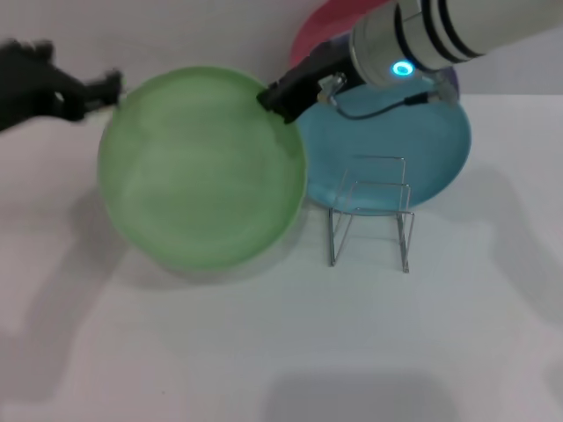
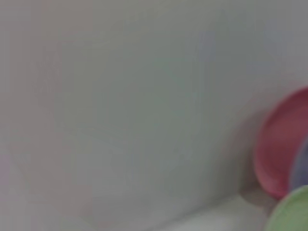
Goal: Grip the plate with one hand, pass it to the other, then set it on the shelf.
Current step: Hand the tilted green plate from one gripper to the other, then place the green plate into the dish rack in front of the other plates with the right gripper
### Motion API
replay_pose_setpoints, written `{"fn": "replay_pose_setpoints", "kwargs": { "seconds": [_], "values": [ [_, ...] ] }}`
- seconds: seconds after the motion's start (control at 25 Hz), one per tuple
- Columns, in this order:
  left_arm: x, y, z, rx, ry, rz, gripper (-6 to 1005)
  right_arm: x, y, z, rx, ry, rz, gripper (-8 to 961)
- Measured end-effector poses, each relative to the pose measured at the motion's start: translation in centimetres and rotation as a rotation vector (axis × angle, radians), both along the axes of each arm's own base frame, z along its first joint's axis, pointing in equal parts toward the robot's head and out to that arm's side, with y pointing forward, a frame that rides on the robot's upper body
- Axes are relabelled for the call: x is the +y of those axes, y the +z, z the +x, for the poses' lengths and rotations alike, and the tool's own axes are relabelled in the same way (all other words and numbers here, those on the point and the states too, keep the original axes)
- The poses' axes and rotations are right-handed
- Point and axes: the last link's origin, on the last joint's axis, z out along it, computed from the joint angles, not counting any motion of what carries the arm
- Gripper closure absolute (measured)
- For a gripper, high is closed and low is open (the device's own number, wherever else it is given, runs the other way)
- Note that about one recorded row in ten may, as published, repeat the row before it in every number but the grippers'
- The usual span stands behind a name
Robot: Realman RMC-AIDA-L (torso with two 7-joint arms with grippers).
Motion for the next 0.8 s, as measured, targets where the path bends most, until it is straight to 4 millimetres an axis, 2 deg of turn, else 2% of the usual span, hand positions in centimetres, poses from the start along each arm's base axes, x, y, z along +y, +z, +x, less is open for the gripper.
{"fn": "replay_pose_setpoints", "kwargs": {
  "seconds": [0.16,0.24,0.4,0.44,0.48,0.6,0.8],
  "values": [
    [0.3,1.2,-0.3,0.0,-0.068,0.127,195,0.2,1.6,-0.3,0.046,0.027,0.084,933],
    [0.3,2.7,-1.5,-0.023,-0.121,0.297,191,0.0,2.8,-0.6,0.083,0.043,0.131,933],
    [-0.3,4.1,-3.4,-0.079,-0.179,0.517,193,-0.6,4.1,-0.9,0.113,0.079,0.185,933],
    [-0.8,3.9,-4.7,-0.108,-0.207,0.617,193,-1.2,5.3,-0.9,0.138,0.108,0.234,933],
    [-0.8,3.9,-4.7,-0.108,-0.207,0.617,194,-1.2,5.3,-0.9,0.138,0.108,0.234,933],
    [-1.1,3.2,-7.0,-0.16,-0.205,0.691,195,-2.6,7.2,-0.6,0.208,0.163,0.313,932],
    [-0.9,1.3,-10.3,-0.21,-0.142,0.684,197,-6.2,9.9,1.2,0.382,0.276,0.408,932]
  ]
}}
